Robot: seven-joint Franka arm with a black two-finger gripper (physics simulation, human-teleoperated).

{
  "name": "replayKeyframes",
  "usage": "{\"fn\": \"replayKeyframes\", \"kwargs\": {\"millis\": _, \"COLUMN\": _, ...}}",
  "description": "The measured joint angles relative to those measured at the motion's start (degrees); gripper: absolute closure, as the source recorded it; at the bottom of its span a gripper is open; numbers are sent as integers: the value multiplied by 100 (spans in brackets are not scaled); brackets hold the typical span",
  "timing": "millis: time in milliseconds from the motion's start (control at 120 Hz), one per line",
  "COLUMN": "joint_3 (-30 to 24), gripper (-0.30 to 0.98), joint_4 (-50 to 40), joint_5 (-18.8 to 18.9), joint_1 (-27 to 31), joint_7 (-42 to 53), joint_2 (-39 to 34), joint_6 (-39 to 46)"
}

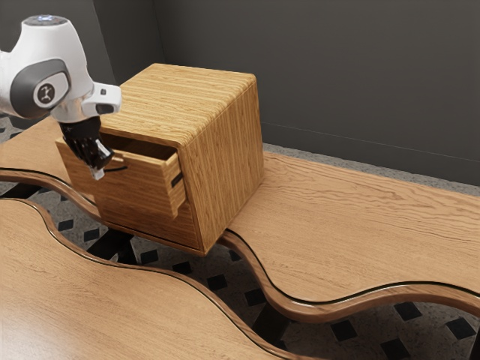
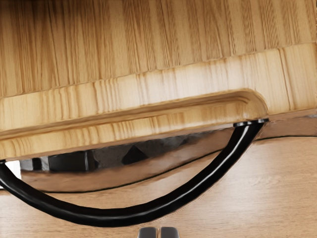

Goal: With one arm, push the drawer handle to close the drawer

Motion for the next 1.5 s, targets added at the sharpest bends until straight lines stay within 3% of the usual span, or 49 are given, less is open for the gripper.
{"fn": "replayKeyframes", "kwargs": {"millis": 858, "joint_3": -1, "gripper": 79, "joint_4": 1026, "joint_5": -376, "joint_1": 72, "joint_7": 369, "joint_2": 990, "joint_6": -19}}
{"fn": "replayKeyframes", "kwargs": {"millis": 1367, "joint_3": -30, "gripper": 79, "joint_4": 1166, "joint_5": -470, "joint_1": 188, "joint_7": 542, "joint_2": 1066, "joint_6": -42}}
{"fn": "replayKeyframes", "kwargs": {"millis": 1500, "joint_3": -54, "gripper": 79, "joint_4": 794, "joint_5": -475, "joint_1": 190, "joint_7": 570, "joint_2": 662, "joint_6": -53}}
